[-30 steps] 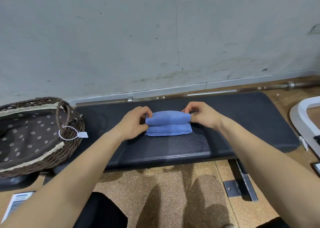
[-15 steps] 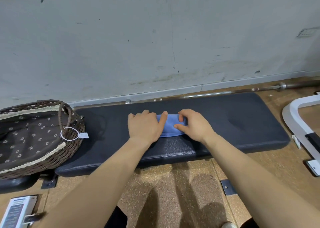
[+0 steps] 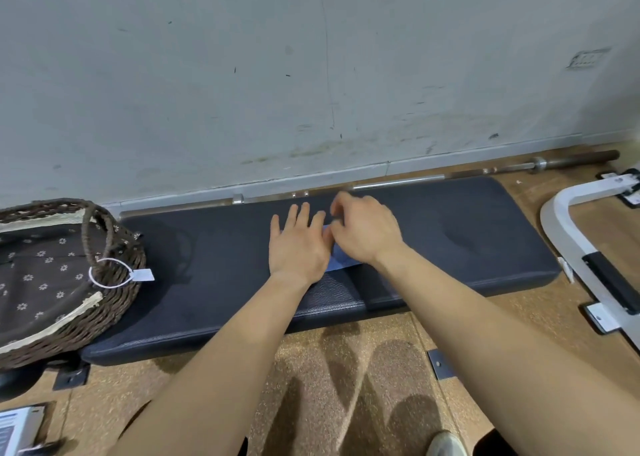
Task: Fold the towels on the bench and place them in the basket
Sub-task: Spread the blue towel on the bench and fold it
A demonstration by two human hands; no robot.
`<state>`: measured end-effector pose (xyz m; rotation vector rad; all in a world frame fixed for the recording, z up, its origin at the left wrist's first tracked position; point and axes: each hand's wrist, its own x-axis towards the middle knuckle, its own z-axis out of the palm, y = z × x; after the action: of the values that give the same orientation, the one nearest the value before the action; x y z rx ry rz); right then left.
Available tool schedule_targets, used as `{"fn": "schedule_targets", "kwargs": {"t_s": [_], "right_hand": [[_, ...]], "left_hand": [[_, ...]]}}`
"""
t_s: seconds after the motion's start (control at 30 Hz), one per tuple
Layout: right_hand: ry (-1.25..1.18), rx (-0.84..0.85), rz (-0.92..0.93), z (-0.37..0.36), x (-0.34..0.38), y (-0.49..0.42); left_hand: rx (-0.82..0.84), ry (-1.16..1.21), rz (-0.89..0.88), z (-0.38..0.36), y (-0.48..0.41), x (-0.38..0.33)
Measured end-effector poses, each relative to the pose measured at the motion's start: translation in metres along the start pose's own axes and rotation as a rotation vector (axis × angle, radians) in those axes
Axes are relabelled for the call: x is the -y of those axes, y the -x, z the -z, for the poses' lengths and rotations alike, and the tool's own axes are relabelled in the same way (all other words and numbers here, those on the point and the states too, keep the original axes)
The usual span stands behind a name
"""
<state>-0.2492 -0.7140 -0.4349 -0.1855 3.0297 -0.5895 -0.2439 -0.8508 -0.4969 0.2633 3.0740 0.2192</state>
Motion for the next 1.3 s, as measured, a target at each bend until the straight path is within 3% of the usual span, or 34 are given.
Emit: {"fn": "schedule_targets", "kwargs": {"t_s": [0.1,0.2,0.33,0.7,0.9,1.17,1.3], "right_hand": [[-0.213,0.026,-0.03,-0.021,0.012,-0.011],[-0.088,0.138,0.016,-0.047,-0.007,-0.013],[0.033,0.136,0.093,-0.06,-0.026,-0.018],[0.223,0.014,0.13,-0.067,-0.024,-0.009],[0.148,0.138,0.189,-0.046,-0.025,0.026],[0.043,0.445,0.112,0.003,0.005,0.065],[-0.185,0.42,0.131,0.038,0.048,0.078]], "left_hand": [[-0.004,-0.029,0.006,-0.002,0.002,0.001],[-0.059,0.006,-0.027,-0.005,0.004,0.007],[-0.093,0.216,-0.004,-0.006,0.002,0.016],[-0.099,0.043,-0.015,-0.015,0.001,0.011],[-0.241,0.035,-0.095,-0.014,0.033,0.016],[-0.105,-0.06,-0.079,0.025,0.102,0.025],[0.028,0.264,-0.066,0.059,0.145,0.06]]}}
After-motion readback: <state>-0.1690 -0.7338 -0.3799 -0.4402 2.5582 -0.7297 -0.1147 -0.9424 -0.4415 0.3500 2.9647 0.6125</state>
